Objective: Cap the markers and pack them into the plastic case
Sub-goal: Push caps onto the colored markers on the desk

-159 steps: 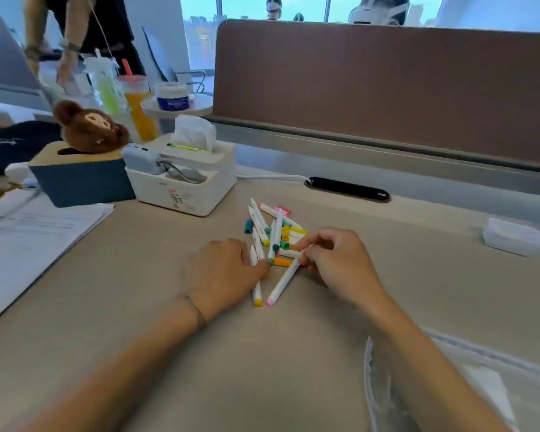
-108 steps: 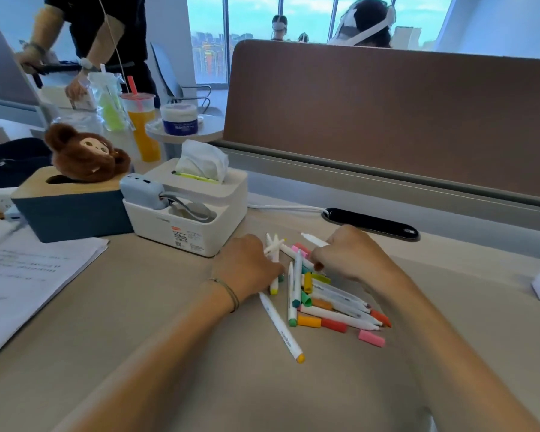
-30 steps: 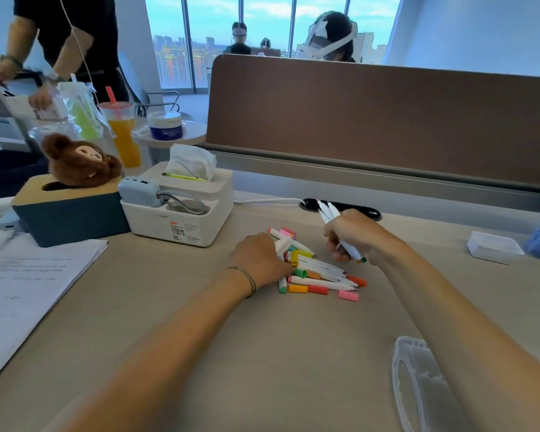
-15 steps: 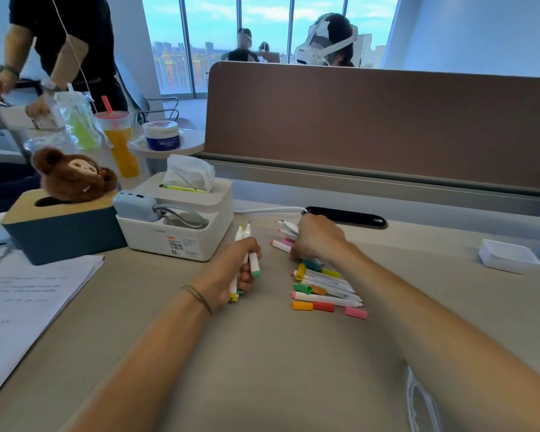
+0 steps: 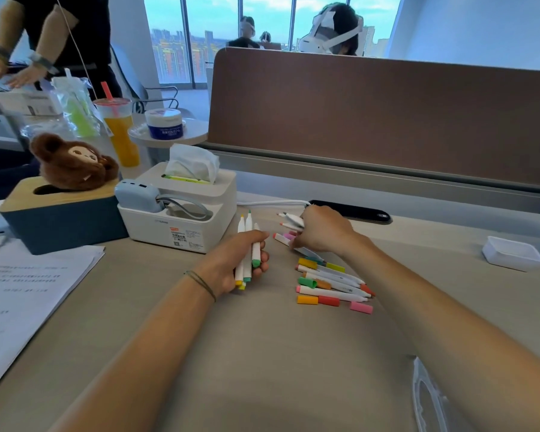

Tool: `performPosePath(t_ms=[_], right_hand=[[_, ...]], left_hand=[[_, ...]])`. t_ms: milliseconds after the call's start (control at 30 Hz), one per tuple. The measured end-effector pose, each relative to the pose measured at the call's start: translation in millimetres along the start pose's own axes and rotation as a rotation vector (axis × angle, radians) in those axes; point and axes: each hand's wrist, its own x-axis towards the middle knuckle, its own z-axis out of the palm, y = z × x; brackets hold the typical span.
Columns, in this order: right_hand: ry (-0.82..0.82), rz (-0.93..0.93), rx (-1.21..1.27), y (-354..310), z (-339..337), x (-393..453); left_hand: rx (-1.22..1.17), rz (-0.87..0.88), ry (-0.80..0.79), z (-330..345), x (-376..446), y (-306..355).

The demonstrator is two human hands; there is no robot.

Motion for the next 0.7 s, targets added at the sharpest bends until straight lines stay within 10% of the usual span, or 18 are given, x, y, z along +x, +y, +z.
performPosePath(t_ms=[333,700], right_hand=[[-0.022,-0.134,-0.231,-6,6,-7],[-0.066,0.126,0.992,50,-44,-72]], left_hand=[[-0.111,0.021,0.028,-8,2,3],[0.022,0.012,-0.055,18,-1,-3]])
